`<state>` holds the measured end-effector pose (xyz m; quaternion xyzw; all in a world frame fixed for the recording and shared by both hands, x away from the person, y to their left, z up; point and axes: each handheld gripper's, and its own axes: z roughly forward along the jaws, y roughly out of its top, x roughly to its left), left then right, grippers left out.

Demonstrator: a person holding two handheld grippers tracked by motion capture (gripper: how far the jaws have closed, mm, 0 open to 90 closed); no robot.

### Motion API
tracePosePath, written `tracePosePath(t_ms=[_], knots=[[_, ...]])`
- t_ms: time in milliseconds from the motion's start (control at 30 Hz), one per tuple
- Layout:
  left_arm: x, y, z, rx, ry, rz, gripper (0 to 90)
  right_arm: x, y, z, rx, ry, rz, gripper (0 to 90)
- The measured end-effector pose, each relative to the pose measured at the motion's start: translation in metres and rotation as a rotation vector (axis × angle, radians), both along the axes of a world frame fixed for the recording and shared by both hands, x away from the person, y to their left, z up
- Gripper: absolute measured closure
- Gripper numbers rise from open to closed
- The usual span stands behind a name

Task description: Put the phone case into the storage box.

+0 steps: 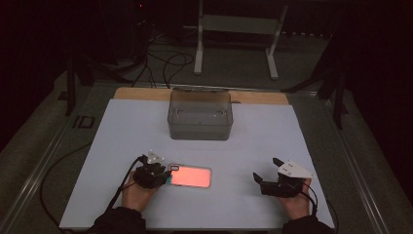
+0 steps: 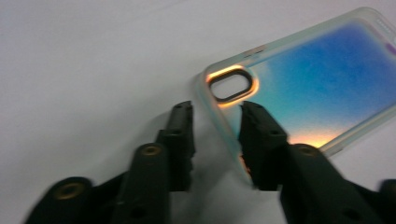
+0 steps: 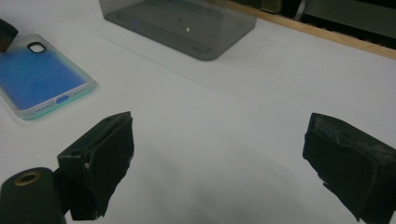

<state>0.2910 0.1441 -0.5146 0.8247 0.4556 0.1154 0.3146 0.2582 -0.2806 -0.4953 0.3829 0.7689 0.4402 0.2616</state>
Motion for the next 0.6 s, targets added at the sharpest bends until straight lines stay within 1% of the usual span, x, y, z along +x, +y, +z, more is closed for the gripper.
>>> tracePosePath(t_ms=[67,100,233,333,433,533,600], knots=[[0.0010,-0.0020,0.0002,-0.009,0.011,0.004,76.4,-0.0002,0.0001,0.0002,0.001,-0.001,0.000,9.1],[0.0015,-0.0027,0.0007,-0.004,0.017,0.012,78.6,-0.0002,0.0001,0.0002,0.002,-0.001,0.000,9.1],[0.0037,-0.0039,0.0022,-0.002,0.047,0.041,80.8,0.0001,0.0004,0.0000,-0.001,0.001,0.001,9.1],[0.0047,-0.0052,0.0034,0.007,0.056,0.055,82.7,0.0000,0.0004,-0.0001,0.000,0.001,0.000,9.1],[0.0066,-0.0051,0.0040,0.016,0.058,0.067,87.2,0.0002,0.0004,-0.0001,-0.001,0.001,0.001,9.1],[0.0082,-0.0036,0.0041,0.002,0.070,0.070,88.0,0.0002,0.0005,0.0000,0.002,0.003,0.001,9.1],[0.0089,-0.0025,0.0039,-0.003,0.065,0.064,88.4,0.0000,0.0008,0.0006,0.010,0.006,0.001,9.1]])
